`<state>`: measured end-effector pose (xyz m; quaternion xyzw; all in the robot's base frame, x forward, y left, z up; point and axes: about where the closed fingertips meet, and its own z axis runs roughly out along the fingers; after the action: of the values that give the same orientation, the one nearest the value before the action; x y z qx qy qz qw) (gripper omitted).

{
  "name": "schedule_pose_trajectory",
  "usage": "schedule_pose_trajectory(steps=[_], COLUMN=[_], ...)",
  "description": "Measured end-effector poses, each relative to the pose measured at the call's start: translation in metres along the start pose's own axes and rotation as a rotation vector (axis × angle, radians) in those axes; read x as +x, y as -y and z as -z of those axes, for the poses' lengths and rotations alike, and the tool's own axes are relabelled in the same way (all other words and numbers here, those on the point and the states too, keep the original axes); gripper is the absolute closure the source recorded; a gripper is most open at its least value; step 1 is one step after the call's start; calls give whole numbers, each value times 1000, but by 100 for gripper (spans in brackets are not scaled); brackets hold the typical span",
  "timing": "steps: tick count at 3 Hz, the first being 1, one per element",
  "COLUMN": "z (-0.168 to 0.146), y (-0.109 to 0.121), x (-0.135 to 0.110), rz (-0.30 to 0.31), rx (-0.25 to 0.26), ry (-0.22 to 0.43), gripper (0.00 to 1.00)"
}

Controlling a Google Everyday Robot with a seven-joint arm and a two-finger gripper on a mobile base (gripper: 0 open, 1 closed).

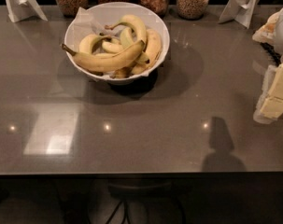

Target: Pick banana from white bowl

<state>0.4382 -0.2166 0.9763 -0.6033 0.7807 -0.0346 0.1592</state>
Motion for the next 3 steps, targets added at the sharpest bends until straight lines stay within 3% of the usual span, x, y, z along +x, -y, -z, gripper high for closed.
schedule_pose_trajectory(steps=[1,2,3], z=[0,3,11], y=[0,9,22], x=[0,-23,-74], rz=[0,26,100], rx=[0,57,136], ry=[0,96,245], gripper=[0,0,0])
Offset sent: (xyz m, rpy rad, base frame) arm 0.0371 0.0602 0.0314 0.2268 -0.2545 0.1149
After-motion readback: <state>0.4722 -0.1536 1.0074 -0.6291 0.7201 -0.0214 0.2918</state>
